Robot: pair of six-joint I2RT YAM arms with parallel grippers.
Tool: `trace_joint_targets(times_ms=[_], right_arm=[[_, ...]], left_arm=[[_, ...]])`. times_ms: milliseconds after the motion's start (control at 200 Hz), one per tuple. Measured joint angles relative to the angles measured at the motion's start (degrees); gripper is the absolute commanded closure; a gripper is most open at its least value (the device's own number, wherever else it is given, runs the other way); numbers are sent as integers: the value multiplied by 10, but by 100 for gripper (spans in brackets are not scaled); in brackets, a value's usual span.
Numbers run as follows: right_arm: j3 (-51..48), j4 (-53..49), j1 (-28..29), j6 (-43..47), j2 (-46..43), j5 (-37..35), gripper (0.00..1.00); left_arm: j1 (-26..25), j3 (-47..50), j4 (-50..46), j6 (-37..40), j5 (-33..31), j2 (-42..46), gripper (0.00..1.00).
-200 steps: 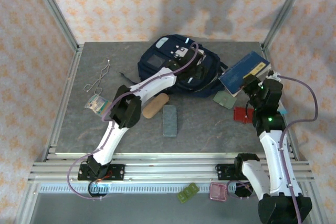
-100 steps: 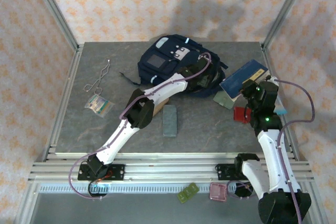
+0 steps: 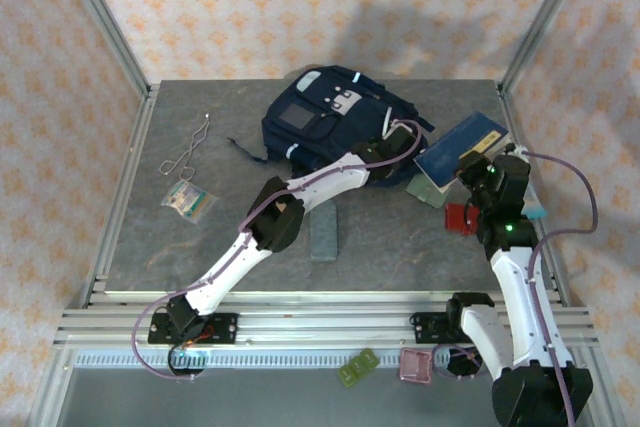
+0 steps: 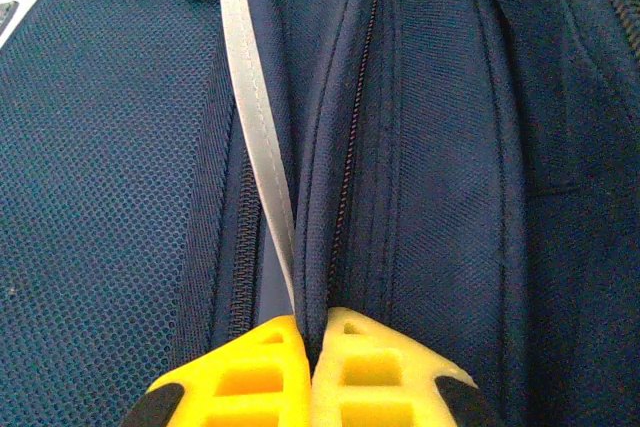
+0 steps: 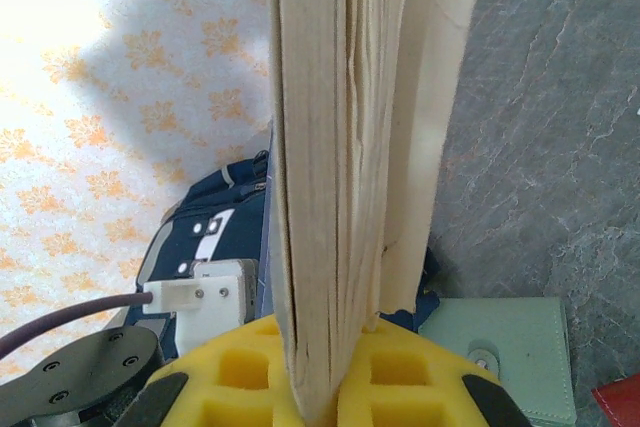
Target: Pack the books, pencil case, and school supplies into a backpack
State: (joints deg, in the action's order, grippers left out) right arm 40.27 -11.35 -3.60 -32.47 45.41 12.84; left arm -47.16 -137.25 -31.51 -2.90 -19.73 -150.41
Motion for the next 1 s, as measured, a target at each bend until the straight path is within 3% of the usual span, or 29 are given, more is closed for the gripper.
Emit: trace_joint_targets(times_ms=[225,475,626,786,1001], right_arm=[[0,-6,0,-3,0,-12,100],[-12,-4,0,-17,-3,-10,100],[-46,43,0,-39,7,46,100],[-75,132,14,-82,74,130,100],[-73,259,105,-114,197,162,100]], left_arm=[[2,14,-7,4,10,22,100],[28,126,-15,3,51,176,100],[53,148,-8,-5,69,254,100],[70,149,-4,-7,75,290,100],[70,149,-3,-11,86,291,100]])
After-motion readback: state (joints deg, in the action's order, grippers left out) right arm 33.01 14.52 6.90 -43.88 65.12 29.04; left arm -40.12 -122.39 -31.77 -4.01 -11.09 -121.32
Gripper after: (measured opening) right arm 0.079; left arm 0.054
